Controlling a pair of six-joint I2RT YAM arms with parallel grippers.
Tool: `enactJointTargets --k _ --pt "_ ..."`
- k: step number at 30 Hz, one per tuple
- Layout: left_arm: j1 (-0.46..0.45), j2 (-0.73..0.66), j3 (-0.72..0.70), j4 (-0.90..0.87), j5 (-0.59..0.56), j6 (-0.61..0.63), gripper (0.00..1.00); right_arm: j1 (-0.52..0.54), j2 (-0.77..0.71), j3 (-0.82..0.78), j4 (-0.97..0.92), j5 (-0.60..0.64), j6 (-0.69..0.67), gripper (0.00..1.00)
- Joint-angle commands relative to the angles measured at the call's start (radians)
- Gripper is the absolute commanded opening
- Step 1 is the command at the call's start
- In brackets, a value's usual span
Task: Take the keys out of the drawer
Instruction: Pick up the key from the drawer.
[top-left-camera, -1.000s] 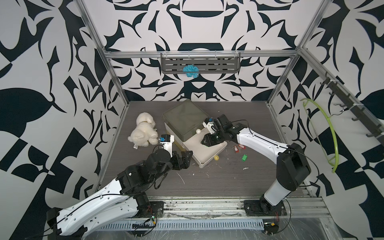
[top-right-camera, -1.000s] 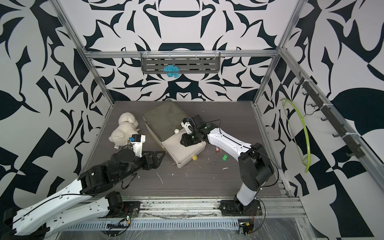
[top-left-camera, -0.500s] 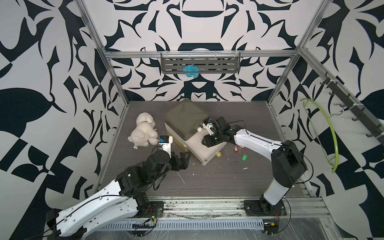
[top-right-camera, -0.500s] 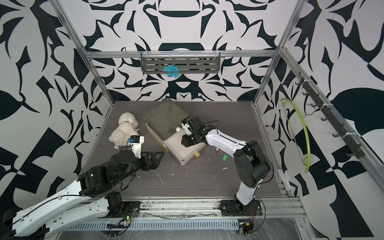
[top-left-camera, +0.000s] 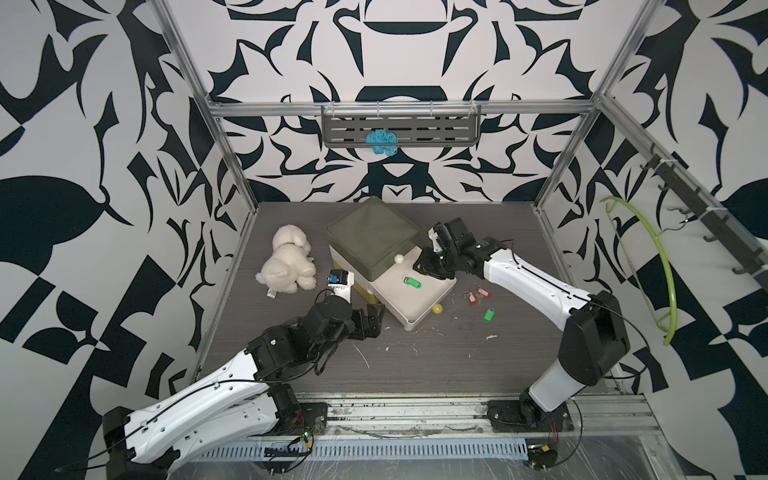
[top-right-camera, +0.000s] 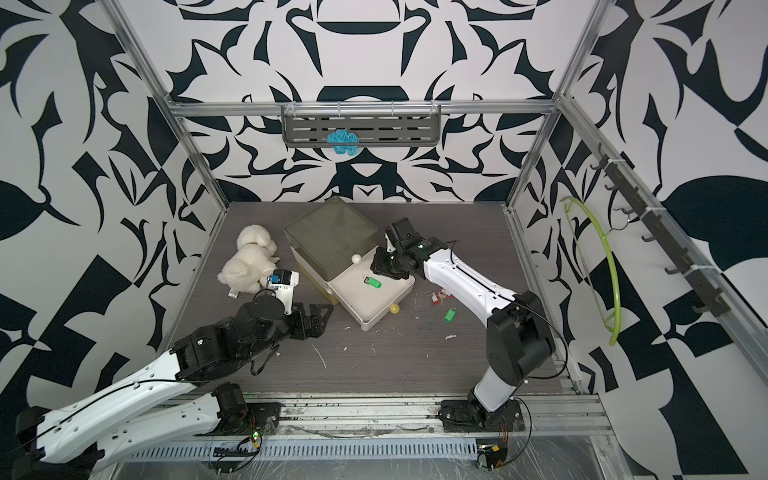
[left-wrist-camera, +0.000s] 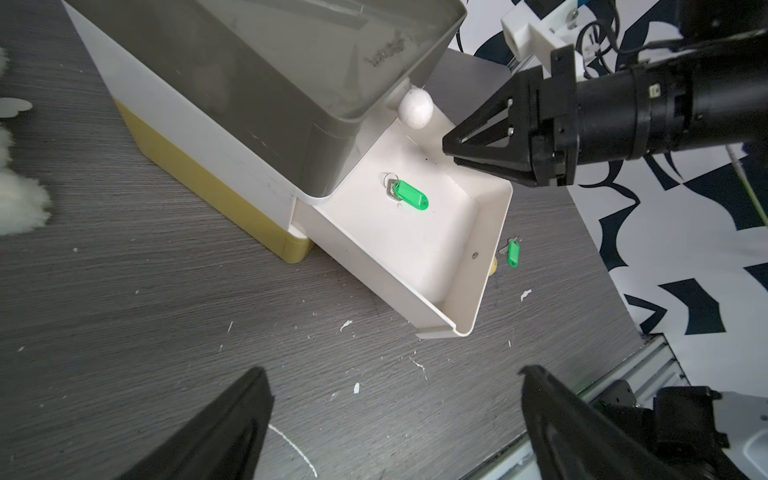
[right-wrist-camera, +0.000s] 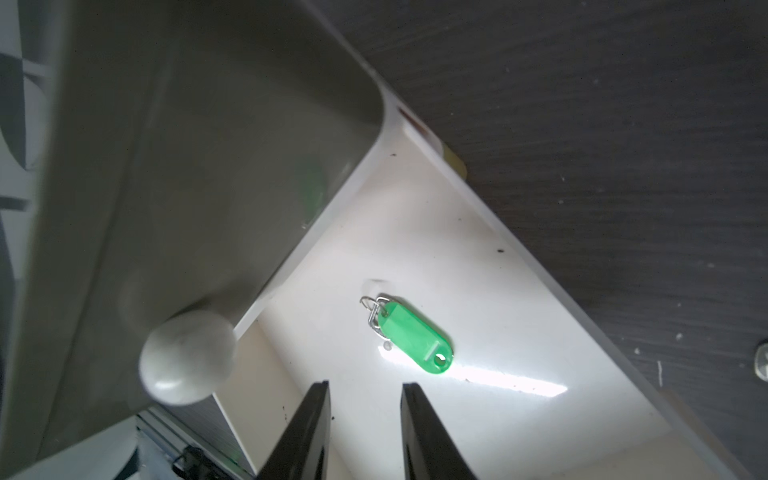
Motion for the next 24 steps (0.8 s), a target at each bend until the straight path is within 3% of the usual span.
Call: enactJointTargets --k 1,9,16,24 --pt "0.005 0.007 0.049 0.000 0.010 0.027 0.99 0.003 0.051 0.071 -0.095 -0.078 0.215 0.36" --pt "0.007 -0.036 0.035 -0.015 -0.012 0.011 0.99 0.004 0.117 0.112 -0.063 -0.074 0.321 0.34" --pt "0.007 -0.083 0.016 -0.037 -0.030 0.003 0.99 0.005 0.147 0.143 -0.100 0.037 0.275 0.19" --pt "0.006 -0.093 0.015 -0.035 -0.040 0.013 0.99 0.004 0.177 0.138 -0.129 0.067 0.229 0.11"
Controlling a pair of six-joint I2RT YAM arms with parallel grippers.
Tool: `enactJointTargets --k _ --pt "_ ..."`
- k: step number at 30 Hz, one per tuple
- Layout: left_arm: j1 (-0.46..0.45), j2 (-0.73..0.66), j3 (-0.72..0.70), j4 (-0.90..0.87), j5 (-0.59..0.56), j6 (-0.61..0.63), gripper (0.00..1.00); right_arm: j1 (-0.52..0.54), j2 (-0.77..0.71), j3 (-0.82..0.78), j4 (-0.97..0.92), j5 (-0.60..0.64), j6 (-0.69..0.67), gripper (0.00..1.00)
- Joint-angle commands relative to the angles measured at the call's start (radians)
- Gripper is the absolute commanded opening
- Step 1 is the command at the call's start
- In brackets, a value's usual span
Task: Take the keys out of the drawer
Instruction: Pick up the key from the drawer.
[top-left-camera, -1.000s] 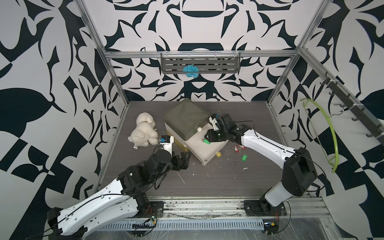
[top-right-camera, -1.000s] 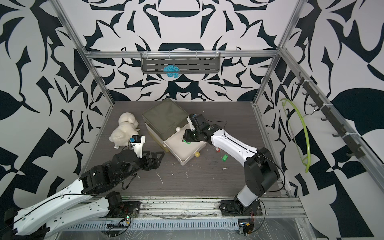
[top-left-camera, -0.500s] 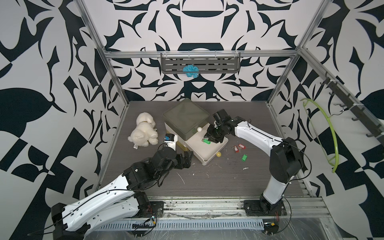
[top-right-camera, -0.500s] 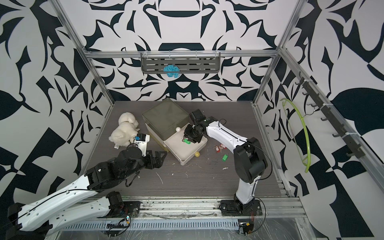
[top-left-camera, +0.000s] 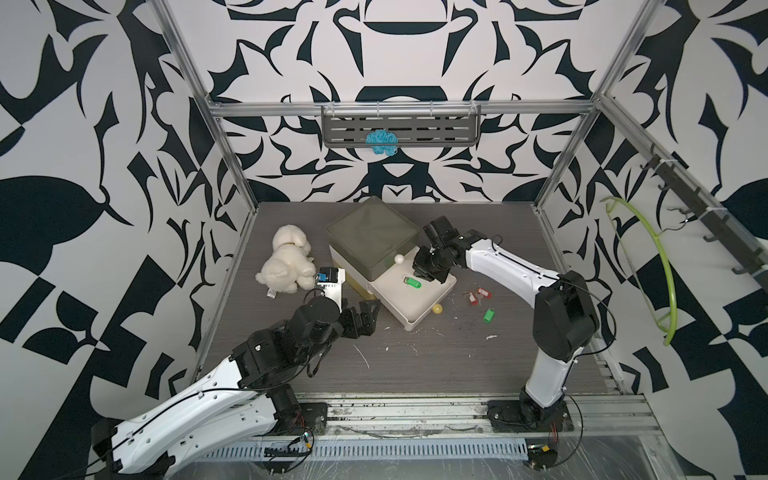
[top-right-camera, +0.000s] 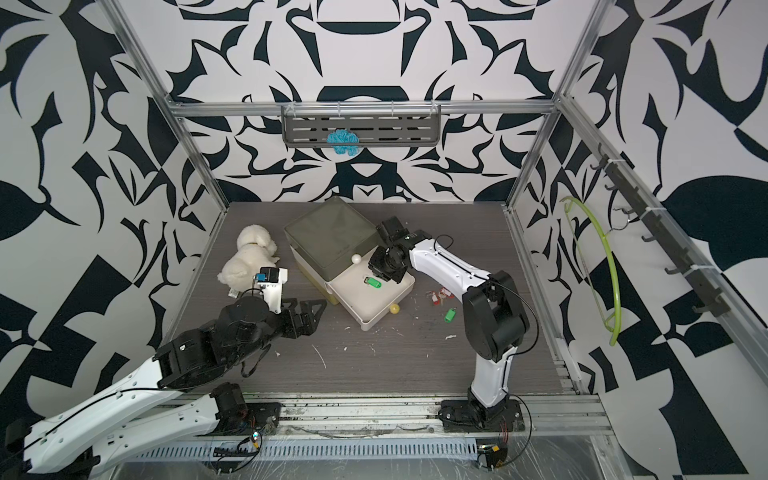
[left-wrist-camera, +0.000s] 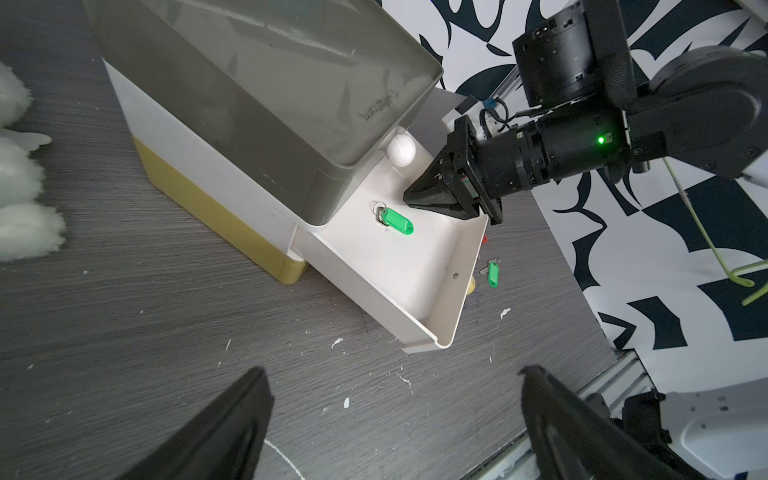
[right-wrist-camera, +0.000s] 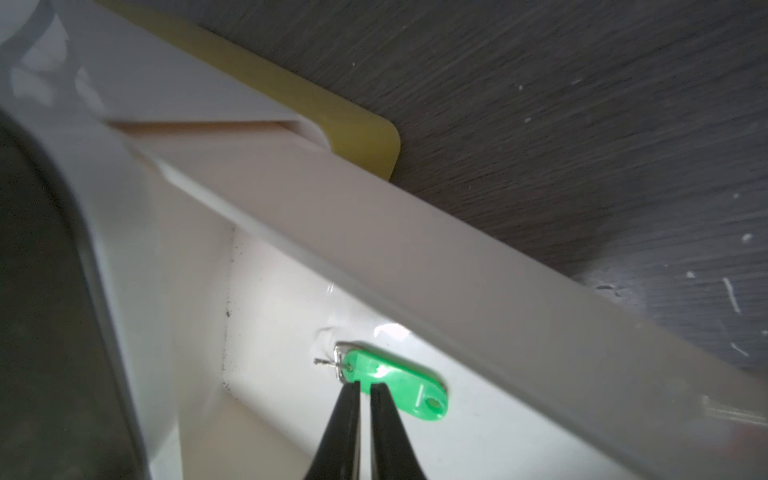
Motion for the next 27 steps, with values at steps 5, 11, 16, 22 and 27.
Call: enactJointTargets --k 5,11,16,22,27 --pt "0.005 -0.010 -0.005 -0.031 -0.014 0.014 0.99 0.004 0.022 0.026 -0.059 0.064 -0.059 0.10" --pt "0.007 -0.016 -0.012 -0.027 -0.016 0.015 0.99 0.016 0.029 0.020 -0.088 0.075 -0.088 0.07" --pt "0.007 -0.013 -0.017 -0.017 -0.016 0.017 0.99 0.034 0.021 0.008 -0.107 0.062 -0.097 0.06" --pt "0.007 -0.015 -0.025 -0.017 -0.017 0.017 0.99 0.066 0.004 -0.018 -0.120 0.053 -0.105 0.06" --pt "0.006 -0.031 -0.041 -0.018 -0.023 0.003 0.99 0.085 -0.015 -0.046 -0.071 0.025 -0.125 0.06"
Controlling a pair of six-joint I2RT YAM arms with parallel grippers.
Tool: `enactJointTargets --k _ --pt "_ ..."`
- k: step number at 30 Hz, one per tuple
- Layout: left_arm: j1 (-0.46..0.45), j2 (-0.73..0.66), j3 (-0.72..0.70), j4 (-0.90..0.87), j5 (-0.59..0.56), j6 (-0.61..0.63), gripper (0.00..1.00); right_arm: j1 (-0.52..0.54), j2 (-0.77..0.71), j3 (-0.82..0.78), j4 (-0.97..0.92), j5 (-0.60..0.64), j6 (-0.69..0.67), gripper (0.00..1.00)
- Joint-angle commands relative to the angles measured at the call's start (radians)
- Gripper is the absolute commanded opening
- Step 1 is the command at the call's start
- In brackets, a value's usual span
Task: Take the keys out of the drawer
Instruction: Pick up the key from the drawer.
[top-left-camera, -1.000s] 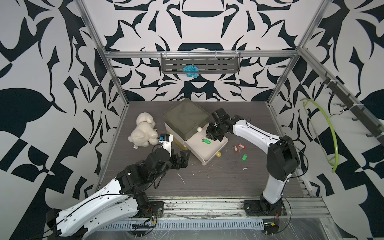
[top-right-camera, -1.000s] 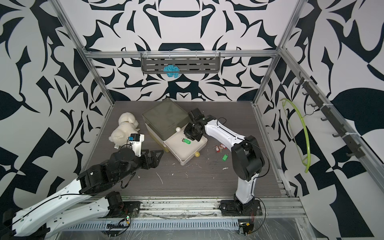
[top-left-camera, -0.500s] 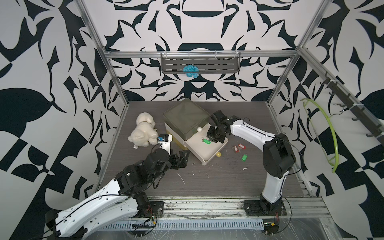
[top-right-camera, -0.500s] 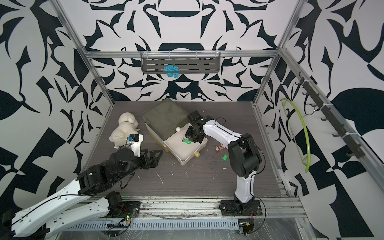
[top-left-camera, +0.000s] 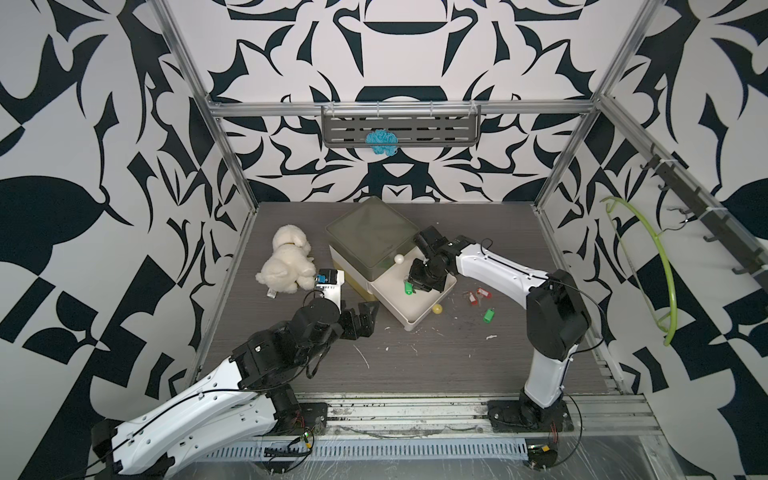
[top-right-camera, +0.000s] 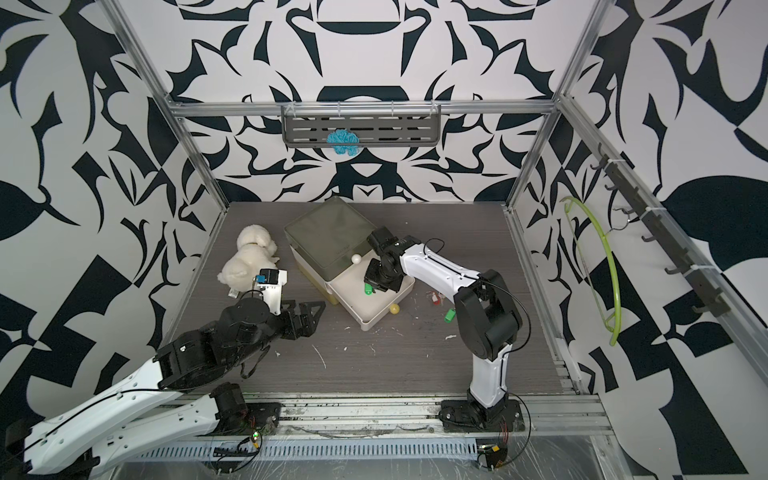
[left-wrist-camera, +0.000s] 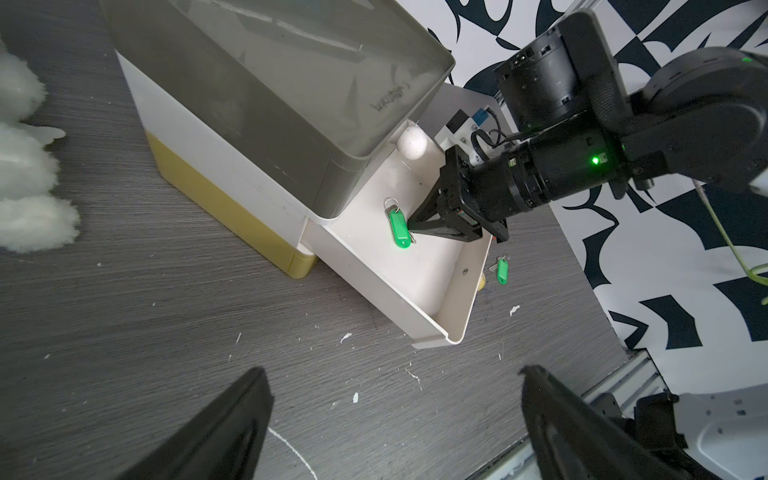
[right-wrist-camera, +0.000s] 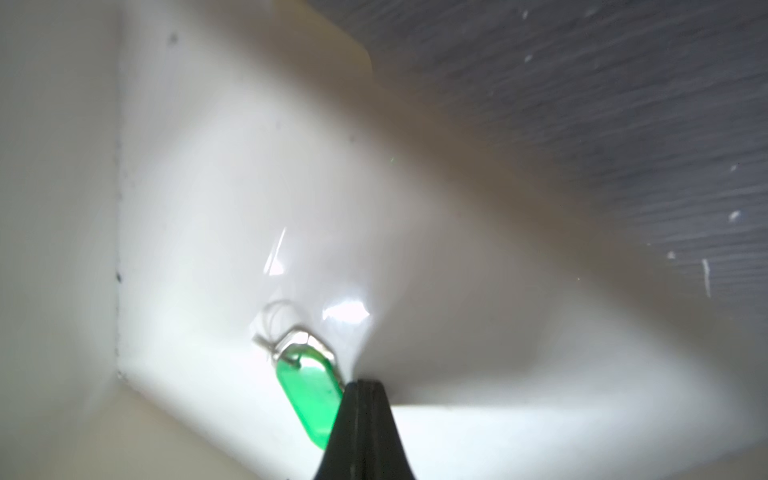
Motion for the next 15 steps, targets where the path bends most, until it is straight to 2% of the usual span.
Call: enactJointTargets --k 1,4,6,9,15 --pt "0.003 -0.020 -0.025 -0.007 -0.018 0.000 0.99 0.011 -0.034 -0.024 0.003 -0.022 -0.031 0.06" --pt "0.003 -0.024 -0.028 -0.010 -0.018 -0.005 0.99 0.000 -0.054 -0.026 -0.008 -0.016 -0.050 0.09" --pt "0.003 -0.026 -0.027 -0.012 -0.019 -0.006 0.99 -0.016 -0.077 -0.031 -0.012 -0.011 -0.065 0.15" --pt "0.002 -0.028 -0.028 -0.012 -0.020 -0.008 0.99 -0.055 -0.102 -0.041 0.000 -0.058 -0.102 0.27" --pt "0.003 -0.024 -0.020 -0.005 -0.018 0.000 0.99 -0.110 -0.127 -0.063 0.143 -0.180 -0.178 0.35"
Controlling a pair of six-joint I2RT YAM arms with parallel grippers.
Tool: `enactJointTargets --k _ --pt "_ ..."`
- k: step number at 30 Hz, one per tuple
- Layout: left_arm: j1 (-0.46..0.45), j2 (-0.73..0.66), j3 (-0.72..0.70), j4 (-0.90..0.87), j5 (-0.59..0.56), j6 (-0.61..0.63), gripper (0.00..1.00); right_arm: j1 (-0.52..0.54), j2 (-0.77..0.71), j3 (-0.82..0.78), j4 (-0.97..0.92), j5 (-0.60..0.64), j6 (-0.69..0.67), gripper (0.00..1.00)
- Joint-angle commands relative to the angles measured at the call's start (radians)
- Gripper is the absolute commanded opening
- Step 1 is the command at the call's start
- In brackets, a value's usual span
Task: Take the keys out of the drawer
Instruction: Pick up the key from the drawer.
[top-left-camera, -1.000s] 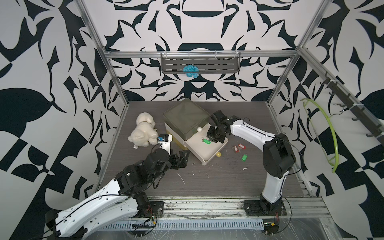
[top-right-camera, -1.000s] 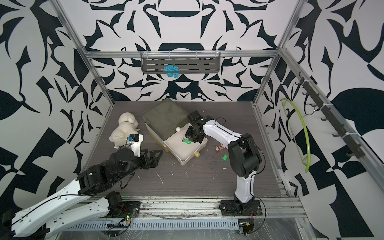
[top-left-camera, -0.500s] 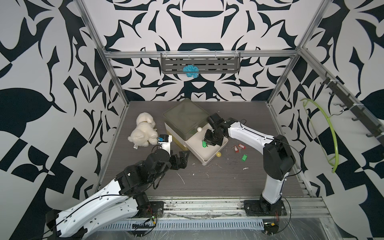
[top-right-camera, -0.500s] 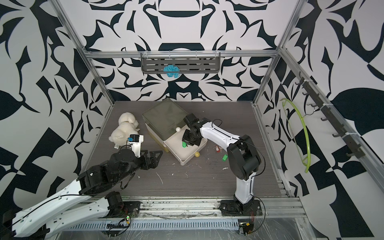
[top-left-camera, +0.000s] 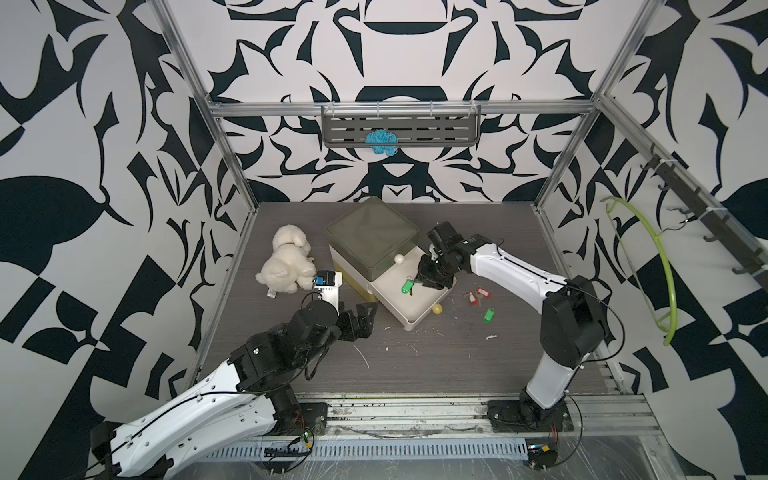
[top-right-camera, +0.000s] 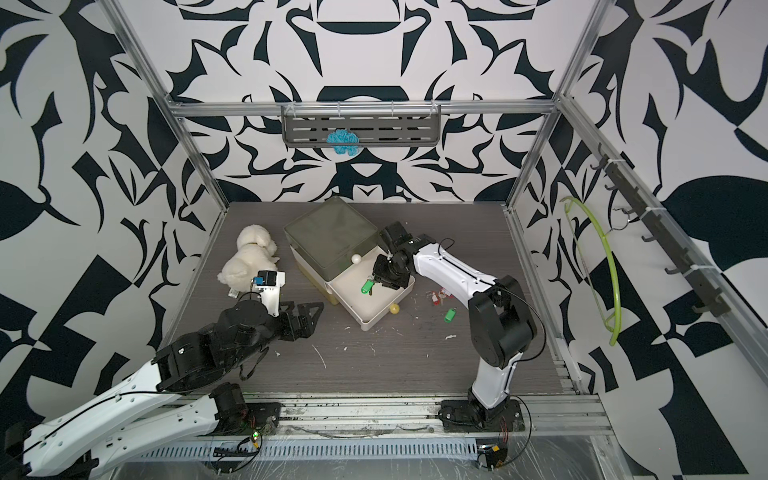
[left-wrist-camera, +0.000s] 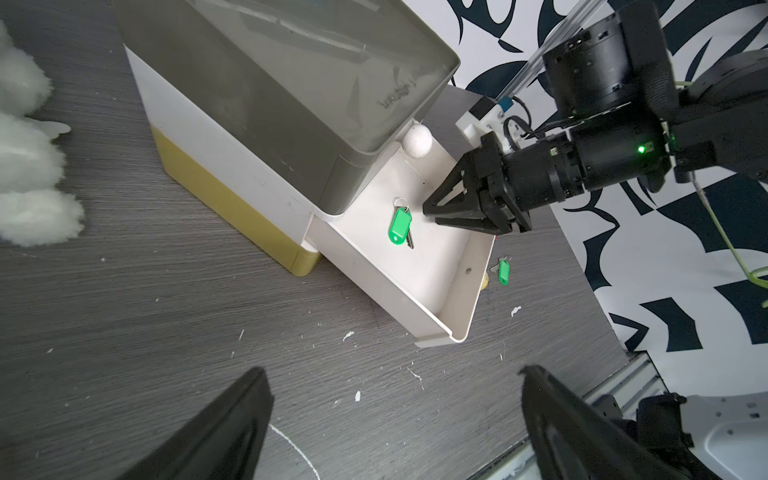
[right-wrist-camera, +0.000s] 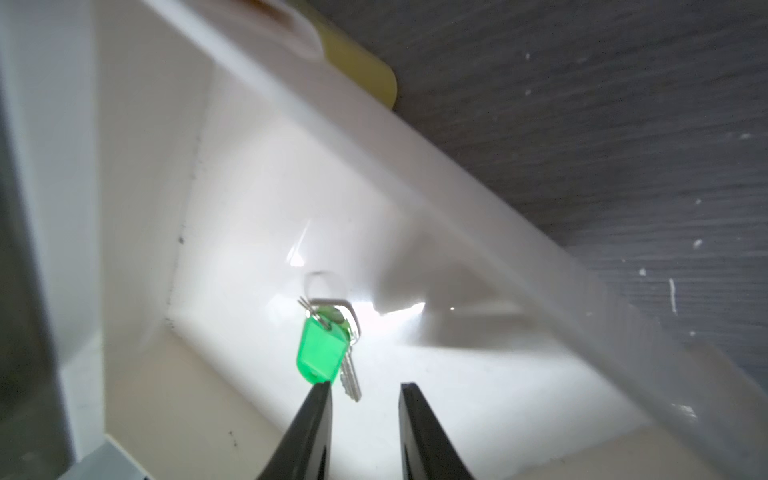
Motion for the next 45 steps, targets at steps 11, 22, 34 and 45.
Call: enactJointTargets --k 11,22,34,45 --pt "0.004 0.015 0.022 -0.018 -0.009 0.034 0.99 -0.022 0.069 0.078 0.089 -0.139 -0.139 0.35" --pt "0.005 0.003 0.020 -0.024 -0.026 0.038 0.99 -0.022 0.126 0.112 0.063 -0.134 -0.152 0.30" --pt "0.019 0.023 0.020 -0.008 -0.018 0.058 0.99 -0.021 0.146 0.123 0.034 -0.118 -0.174 0.26" --pt "0.034 0.031 0.010 0.004 -0.001 0.053 0.99 -0.002 0.155 0.144 0.005 -0.094 -0.206 0.23"
